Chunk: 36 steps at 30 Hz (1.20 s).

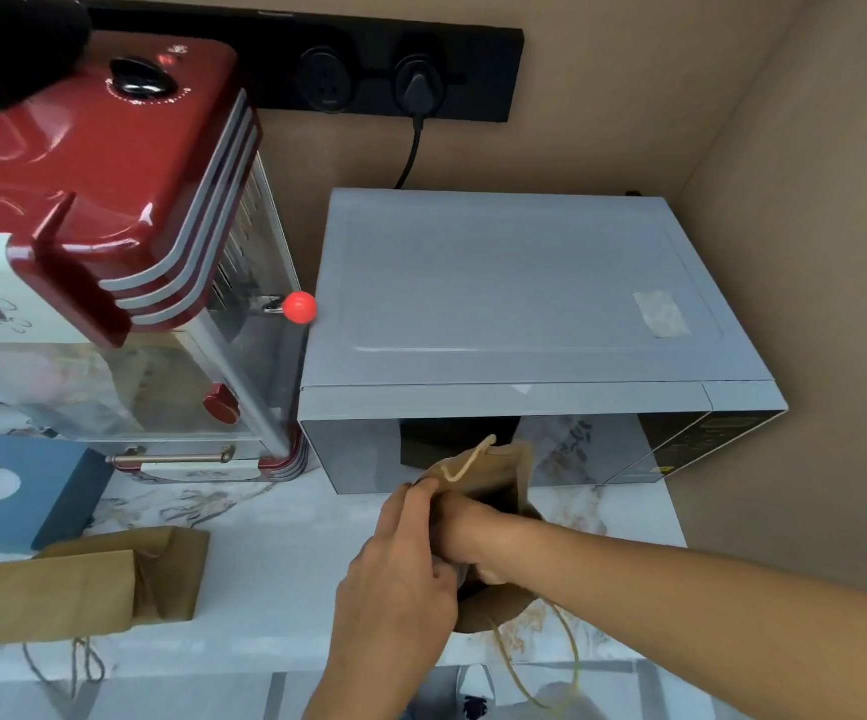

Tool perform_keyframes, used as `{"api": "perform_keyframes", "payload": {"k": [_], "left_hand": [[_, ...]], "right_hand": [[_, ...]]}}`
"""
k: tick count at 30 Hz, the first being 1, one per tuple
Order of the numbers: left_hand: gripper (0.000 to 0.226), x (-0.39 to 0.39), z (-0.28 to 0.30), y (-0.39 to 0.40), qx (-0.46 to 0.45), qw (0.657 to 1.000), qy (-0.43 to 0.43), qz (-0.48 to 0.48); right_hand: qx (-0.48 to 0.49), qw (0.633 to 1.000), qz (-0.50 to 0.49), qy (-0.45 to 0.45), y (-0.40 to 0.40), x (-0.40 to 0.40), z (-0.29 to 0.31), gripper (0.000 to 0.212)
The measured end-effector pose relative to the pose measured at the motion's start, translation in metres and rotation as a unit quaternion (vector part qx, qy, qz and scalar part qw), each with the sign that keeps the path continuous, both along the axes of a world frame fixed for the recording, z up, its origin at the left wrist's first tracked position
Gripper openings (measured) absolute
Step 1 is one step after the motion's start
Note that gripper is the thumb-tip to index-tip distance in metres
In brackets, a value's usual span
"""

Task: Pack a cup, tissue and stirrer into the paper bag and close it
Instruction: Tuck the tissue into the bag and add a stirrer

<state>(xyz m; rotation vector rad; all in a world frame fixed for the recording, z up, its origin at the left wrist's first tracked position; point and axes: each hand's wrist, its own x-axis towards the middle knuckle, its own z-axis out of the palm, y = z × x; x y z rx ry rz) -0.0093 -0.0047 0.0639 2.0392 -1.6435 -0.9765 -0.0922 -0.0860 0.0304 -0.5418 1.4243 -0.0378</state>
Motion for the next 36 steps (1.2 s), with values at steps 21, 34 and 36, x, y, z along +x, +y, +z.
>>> {"api": "perform_keyframes", "payload": {"k": [21, 34, 36], "left_hand": [[0.064, 0.013, 0.001, -0.005, 0.002, 0.996, 0.076, -0.036], [0.062, 0.013, -0.002, -0.003, -0.007, 0.995, 0.086, -0.049], [0.062, 0.014, -0.003, -0.003, -0.005, 0.996, 0.082, -0.047]], "right_hand": [[-0.067, 0.994, -0.050, 0.072, 0.002, 0.004, -0.015, 0.039], [-0.190, 0.941, 0.255, 0.116, 0.009, -0.002, -0.006, 0.041], [-0.198, 0.924, 0.297, 0.134, 0.009, 0.000, -0.011, 0.041]]}}
